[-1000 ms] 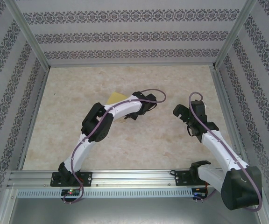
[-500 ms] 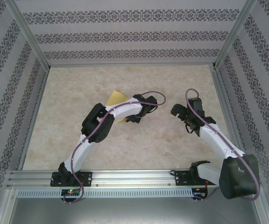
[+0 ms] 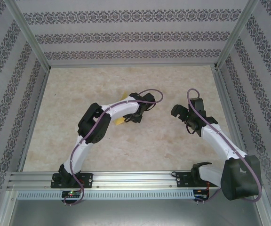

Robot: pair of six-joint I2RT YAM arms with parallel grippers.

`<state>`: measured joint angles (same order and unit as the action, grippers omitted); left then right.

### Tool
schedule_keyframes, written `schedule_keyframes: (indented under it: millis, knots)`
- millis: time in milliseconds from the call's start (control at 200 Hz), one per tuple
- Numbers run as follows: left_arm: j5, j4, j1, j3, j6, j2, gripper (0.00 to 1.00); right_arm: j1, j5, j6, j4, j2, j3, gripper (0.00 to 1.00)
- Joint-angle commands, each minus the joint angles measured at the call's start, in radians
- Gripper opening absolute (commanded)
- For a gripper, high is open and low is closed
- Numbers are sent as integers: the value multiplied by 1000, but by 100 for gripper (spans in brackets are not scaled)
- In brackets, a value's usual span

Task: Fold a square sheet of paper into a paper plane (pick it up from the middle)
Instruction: Turn over the paper at the center of the table, then rotate the paper at the center of the table.

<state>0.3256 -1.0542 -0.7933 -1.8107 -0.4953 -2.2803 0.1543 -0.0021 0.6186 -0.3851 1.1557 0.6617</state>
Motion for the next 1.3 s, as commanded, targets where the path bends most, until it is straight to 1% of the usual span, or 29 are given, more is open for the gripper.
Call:
schedule_keyframes:
  millis: [0,120,205,300,375,450,475,520,654,724,844,984,1024,1154,1299]
  knots:
    - [-204,112,-29,-1,43,70,41,-9,-30,-12,-6,-16,40,98]
    - [-272,142,-26,-6,72,162,50,-9,-64,-24,-1,-7,62,97]
    - [-327,151,-21,-23,85,214,55,-9,-85,-23,-7,27,96,95]
    - [-430,193,4,-12,92,276,63,-5,-119,-22,2,60,128,91]
    - [-513,266,45,53,72,334,68,20,-131,-34,12,79,147,88]
    - [-550,340,102,138,45,395,74,78,-125,-36,22,108,171,84]
    - [-550,356,124,168,33,414,79,100,-127,-34,29,123,181,81]
    - [-557,398,167,231,17,454,85,143,-128,-27,44,155,201,77]
    - [-555,525,319,461,-37,594,96,294,-125,-2,99,284,292,61]
    - [-532,552,388,562,-48,663,99,362,-129,8,105,357,360,52]
    - [-503,525,479,659,-25,745,100,471,-132,23,91,479,501,44]
    - [-460,496,549,739,-14,812,100,558,-121,32,33,621,668,42]
    - [-462,499,564,762,-18,823,100,573,-121,41,9,671,717,41]
    - [-491,517,604,803,-34,852,100,593,-133,72,-38,791,801,41]
    - [-512,558,608,844,-25,878,100,600,-164,52,-81,865,841,39]
